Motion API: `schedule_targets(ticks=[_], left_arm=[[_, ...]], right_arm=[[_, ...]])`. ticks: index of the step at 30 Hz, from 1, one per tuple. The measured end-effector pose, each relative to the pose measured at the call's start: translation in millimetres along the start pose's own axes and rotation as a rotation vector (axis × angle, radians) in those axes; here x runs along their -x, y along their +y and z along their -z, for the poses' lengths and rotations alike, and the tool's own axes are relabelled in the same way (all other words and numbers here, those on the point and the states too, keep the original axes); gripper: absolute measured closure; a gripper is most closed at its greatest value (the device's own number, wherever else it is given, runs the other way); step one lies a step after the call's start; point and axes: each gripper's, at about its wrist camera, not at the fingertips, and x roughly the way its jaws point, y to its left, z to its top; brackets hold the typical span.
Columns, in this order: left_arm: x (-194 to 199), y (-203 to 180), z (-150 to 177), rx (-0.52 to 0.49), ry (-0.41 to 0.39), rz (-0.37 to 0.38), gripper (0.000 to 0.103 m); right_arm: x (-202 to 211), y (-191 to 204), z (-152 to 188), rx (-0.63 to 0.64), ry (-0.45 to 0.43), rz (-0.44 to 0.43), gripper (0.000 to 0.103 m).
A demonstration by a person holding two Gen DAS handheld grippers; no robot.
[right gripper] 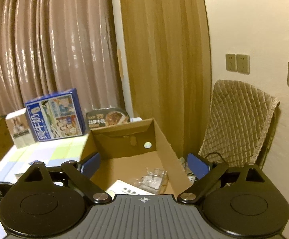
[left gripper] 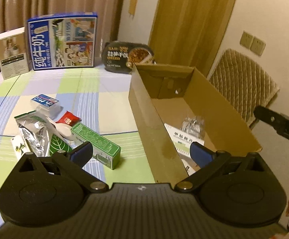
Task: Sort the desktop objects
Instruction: 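Withdraw both tools from the box toward the items on the table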
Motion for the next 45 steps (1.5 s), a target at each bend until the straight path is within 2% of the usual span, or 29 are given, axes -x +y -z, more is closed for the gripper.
schedule_targets(ticks=[2,6,10,14,24,30,45], left_arm=[[7,7,1,0.035,-0.005,0.009,0.001],[30,12,11,-0.023,-0.089,-0.038,0.001],[49,34,24,-0.006,-0.066,-0.066,0.001],[68,63,38,-0.041,-0.049,-0.099,0.001],[110,144,62,0.018,-0.033,-0.240,0.001],[115,169,68,0.044,-0.025,-0.265,0.001],[82,194,64,0.062,0.017,-0.268,0.001]], right_arm=[[8,6,-1,-0.004,-0.006,-0.013,0.010],[26,24,-2,0.011,-0.022,-0.048,0.008],[37,48,-1,0.033,-0.026,-0.096,0.007],[43,73,5,0.060,-0.015,-0.155,0.006],[36,133,39,0.125,0.060,-0.282,0.006],[26,157,53,0.179,0.100,-0.336,0.006],[-15,179,76,0.245,0.177,-0.355,0.006]])
